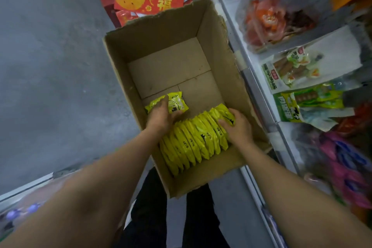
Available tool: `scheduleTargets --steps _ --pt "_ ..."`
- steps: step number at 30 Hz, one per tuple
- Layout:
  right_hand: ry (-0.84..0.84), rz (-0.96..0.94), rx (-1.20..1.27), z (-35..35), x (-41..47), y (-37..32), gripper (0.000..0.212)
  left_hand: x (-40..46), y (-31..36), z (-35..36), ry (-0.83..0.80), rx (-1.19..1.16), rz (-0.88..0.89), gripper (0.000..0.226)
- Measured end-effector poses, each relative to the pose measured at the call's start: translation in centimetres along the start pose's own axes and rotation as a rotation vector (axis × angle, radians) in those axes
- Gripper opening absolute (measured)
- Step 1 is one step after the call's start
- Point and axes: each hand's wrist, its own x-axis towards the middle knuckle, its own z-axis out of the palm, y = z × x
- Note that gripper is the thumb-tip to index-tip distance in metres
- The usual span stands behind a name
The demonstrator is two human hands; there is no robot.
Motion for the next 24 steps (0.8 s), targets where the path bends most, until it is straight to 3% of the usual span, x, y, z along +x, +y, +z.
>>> scheduleTargets --steps 6,13,19,24 --pt "-0.017 0.171 0.039 1.9 2.5 1.8 0.063 4.9 -1.0 1.3 -0.002 0.006 -0.185 0.081" --pt "-0.018 0.196 -0.018 4.0 3.9 2.8 0.051 7.7 -2.0 1.8 -0.007 0.113 -0.287 0.083" --pt "-0.019 0.245 0.014 3.3 3.9 2.8 0.05 7.1 -1.7 1.6 -0.036 0.282 -0.249 0.041" --pt "0.052 0.171 0.104 1.5 2.3 1.7 0.025 5.9 0.1 0.3 -0.11 0.182 -0.258 0.038"
